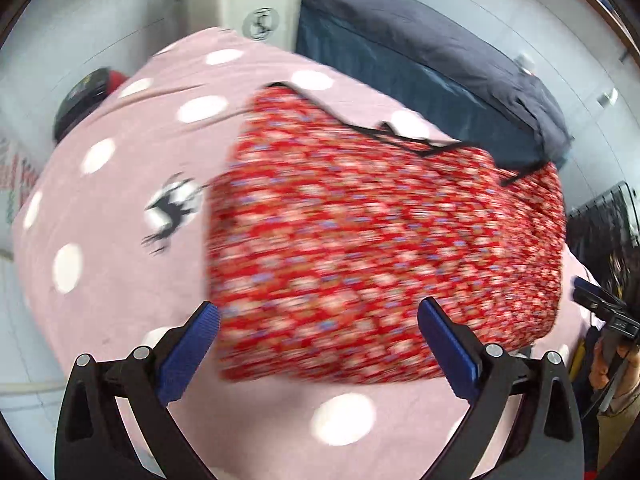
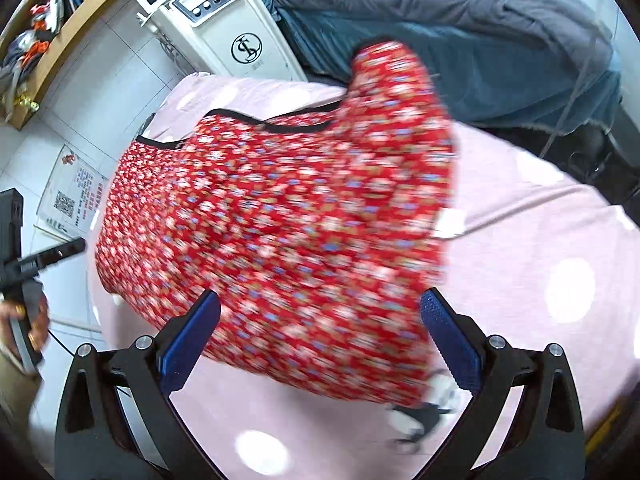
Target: Fold large clothes
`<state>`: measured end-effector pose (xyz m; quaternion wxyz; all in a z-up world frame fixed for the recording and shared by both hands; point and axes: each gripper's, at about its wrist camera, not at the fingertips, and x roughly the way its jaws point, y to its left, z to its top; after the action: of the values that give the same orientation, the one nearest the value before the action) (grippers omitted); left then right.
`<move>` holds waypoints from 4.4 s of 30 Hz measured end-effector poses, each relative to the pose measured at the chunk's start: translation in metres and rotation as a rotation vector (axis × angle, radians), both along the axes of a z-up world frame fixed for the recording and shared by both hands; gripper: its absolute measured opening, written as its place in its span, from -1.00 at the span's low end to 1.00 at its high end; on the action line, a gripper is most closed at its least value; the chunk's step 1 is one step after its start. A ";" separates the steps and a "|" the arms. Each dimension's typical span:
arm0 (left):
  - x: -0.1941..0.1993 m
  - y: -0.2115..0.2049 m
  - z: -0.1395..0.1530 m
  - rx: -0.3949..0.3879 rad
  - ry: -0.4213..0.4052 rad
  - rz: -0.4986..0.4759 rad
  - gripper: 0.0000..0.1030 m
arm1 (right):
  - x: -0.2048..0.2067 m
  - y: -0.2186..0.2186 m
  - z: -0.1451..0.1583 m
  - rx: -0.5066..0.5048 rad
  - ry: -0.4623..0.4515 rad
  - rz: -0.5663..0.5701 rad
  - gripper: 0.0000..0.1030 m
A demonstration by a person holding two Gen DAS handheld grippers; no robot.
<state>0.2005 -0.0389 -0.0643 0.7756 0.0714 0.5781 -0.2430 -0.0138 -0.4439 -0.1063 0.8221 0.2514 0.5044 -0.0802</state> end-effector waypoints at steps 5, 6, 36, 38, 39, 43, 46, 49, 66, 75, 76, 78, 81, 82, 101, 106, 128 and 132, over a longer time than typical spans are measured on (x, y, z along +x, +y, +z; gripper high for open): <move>0.023 0.047 -0.009 -0.046 0.073 0.108 0.88 | -0.034 -0.033 -0.026 0.089 0.001 -0.102 0.91; 0.029 0.057 -0.016 -0.062 0.093 0.130 0.88 | -0.037 -0.032 -0.030 0.107 0.003 -0.109 0.91; 0.113 0.032 -0.136 -0.326 0.390 0.078 0.89 | 0.046 -0.019 -0.125 0.349 0.061 -0.097 0.42; 0.109 0.030 -0.129 -0.317 0.350 0.070 0.76 | 0.044 -0.016 -0.117 0.338 0.058 -0.123 0.25; 0.105 0.025 -0.124 -0.320 0.337 0.067 0.53 | 0.043 -0.013 -0.111 0.329 0.056 -0.135 0.13; 0.092 0.026 -0.097 -0.350 0.289 0.041 0.06 | 0.045 0.004 -0.076 0.274 0.039 -0.145 -0.09; 0.084 0.032 -0.073 -0.415 0.263 0.008 -0.14 | 0.050 0.022 -0.041 0.221 -0.006 -0.102 -0.14; 0.072 0.042 -0.038 -0.538 0.244 -0.013 -0.20 | 0.062 0.048 0.003 0.157 -0.060 -0.004 -0.16; 0.051 0.307 0.098 -0.605 -0.214 0.370 -0.20 | 0.312 0.211 0.111 0.162 -0.273 0.422 -0.18; 0.068 0.398 -0.064 -0.321 0.102 0.788 0.00 | 0.453 0.281 0.002 -0.121 0.079 0.284 0.38; 0.065 0.407 -0.077 -0.321 0.119 0.815 0.13 | 0.454 0.279 -0.003 -0.134 0.096 0.264 0.38; 0.056 0.423 -0.078 -0.363 0.062 0.866 0.43 | 0.447 0.283 -0.009 -0.148 0.108 0.263 0.38; 0.056 0.423 -0.046 -0.235 0.005 0.876 0.47 | 0.422 0.298 0.013 -0.253 0.021 0.338 0.38; 0.052 0.420 -0.026 -0.187 -0.053 0.878 0.48 | 0.417 0.301 0.022 -0.278 -0.020 0.374 0.38; 0.128 0.359 -0.076 0.003 0.031 0.570 0.91 | 0.427 0.370 -0.065 -0.281 0.253 0.644 0.91; 0.132 0.348 -0.085 0.059 -0.013 0.565 0.91 | 0.431 0.376 -0.075 -0.322 0.242 0.611 0.92; 0.034 0.287 -0.010 0.138 0.072 0.647 0.88 | 0.254 0.500 0.057 -0.420 0.144 0.700 0.91; 0.014 0.263 0.006 0.233 0.074 0.606 0.88 | 0.235 0.493 0.085 -0.432 0.136 0.700 0.91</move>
<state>0.2143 0.2245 -0.0581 0.7778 -0.0244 0.6247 0.0644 0.2209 0.0487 -0.0215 0.7984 -0.1191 0.5842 0.0836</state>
